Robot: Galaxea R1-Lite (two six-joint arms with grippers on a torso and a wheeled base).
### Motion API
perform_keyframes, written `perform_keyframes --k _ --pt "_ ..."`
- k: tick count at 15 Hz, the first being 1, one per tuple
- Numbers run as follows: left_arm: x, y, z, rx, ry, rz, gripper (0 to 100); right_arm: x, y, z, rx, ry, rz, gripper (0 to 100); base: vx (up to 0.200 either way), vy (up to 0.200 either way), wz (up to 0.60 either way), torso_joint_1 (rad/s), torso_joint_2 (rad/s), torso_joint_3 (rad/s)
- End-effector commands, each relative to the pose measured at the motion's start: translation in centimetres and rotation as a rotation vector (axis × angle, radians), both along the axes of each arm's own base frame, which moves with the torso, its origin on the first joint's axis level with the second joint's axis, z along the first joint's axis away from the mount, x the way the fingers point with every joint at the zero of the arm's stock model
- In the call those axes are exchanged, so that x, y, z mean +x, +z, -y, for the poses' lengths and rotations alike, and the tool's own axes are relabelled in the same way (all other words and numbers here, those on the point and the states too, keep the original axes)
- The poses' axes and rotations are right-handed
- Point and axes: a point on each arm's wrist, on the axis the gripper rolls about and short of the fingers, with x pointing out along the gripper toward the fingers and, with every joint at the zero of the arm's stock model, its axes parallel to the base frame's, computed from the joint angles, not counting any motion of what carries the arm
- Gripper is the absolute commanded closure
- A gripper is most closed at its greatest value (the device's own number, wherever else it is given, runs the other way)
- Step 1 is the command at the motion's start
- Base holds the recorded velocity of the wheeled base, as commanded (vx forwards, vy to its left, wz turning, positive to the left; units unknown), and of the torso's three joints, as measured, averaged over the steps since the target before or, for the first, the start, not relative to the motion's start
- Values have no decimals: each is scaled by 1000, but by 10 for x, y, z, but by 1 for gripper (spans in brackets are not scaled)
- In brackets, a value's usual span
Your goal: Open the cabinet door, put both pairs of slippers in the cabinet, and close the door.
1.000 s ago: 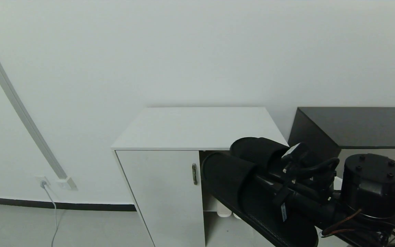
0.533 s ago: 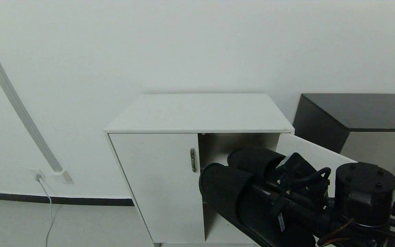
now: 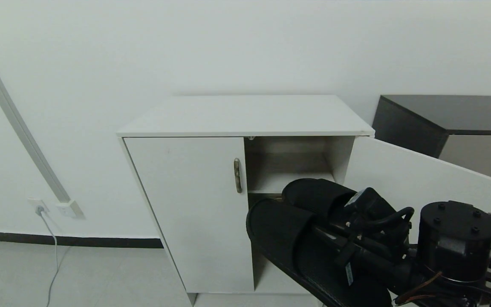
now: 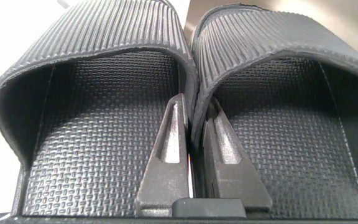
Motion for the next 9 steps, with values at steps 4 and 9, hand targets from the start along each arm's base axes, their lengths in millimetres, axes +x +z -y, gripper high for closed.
perform_keyframes --k 4,9 --pt "0 0 0 -1 -1 -1 100 0 0 0 -1 -1 0 100 0 0 0 -132 467 336" --pt "0 0 0 -1 -1 -1 100 0 -1 0 -3 1 -2 100 0 0 0 -79 448 365"
